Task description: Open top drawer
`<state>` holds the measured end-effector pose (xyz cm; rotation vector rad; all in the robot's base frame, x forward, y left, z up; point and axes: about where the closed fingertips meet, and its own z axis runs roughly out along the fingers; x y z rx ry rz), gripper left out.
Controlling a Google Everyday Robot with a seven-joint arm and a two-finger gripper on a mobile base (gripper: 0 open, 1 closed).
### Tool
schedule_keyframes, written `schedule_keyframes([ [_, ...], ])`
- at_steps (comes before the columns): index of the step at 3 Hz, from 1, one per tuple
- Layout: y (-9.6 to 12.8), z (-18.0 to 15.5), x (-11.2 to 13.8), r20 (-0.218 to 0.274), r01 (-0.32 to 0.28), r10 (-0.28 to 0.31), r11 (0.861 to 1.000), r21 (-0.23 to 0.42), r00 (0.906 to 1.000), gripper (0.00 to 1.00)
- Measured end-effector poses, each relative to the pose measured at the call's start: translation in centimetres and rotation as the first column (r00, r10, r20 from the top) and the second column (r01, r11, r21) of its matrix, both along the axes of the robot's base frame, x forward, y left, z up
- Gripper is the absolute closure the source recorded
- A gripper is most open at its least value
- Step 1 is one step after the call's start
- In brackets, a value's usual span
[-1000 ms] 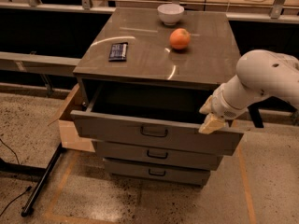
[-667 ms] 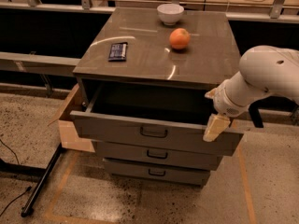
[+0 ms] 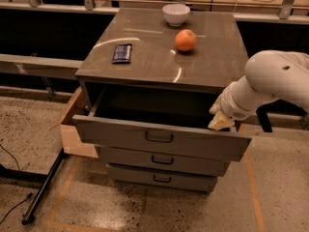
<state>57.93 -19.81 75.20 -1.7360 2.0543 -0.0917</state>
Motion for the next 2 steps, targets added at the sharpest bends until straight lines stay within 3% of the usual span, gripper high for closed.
schedule_keyframes([
  [2, 1.0, -1.0, 1.4, 0.029, 0.001, -0.001, 1.0, -0.002, 0.9996, 1.0],
])
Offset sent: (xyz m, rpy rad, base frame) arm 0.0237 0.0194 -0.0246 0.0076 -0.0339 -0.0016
